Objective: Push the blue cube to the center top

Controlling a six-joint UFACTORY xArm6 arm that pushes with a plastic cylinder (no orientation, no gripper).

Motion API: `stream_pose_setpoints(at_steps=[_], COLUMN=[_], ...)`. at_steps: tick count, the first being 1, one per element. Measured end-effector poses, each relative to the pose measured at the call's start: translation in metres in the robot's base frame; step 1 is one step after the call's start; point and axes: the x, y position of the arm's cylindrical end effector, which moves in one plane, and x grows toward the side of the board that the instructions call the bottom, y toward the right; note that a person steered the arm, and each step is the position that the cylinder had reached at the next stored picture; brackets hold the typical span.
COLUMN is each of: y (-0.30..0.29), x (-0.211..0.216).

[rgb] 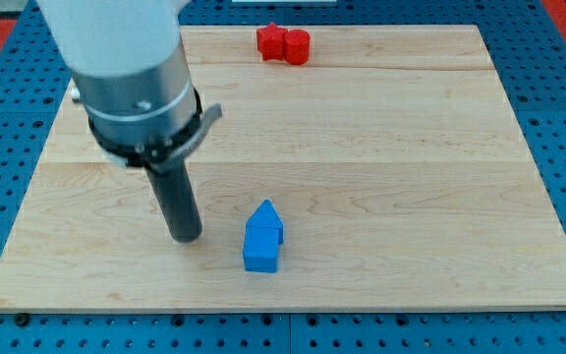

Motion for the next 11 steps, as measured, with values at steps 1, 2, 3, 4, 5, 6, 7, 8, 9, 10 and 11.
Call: stream_pose_setpoints(at_steps=[1,2,3,4,5,6,7,8,9,10,11], y=[0.034,0.054,0.057,0.066,0.079,0.087,0.087,0.087,0.097,0.11,0.117], x=[0.021,0.024,0.024,0.023,0.023,0.023,0.022,0.014,-0.002,0.001,0.019])
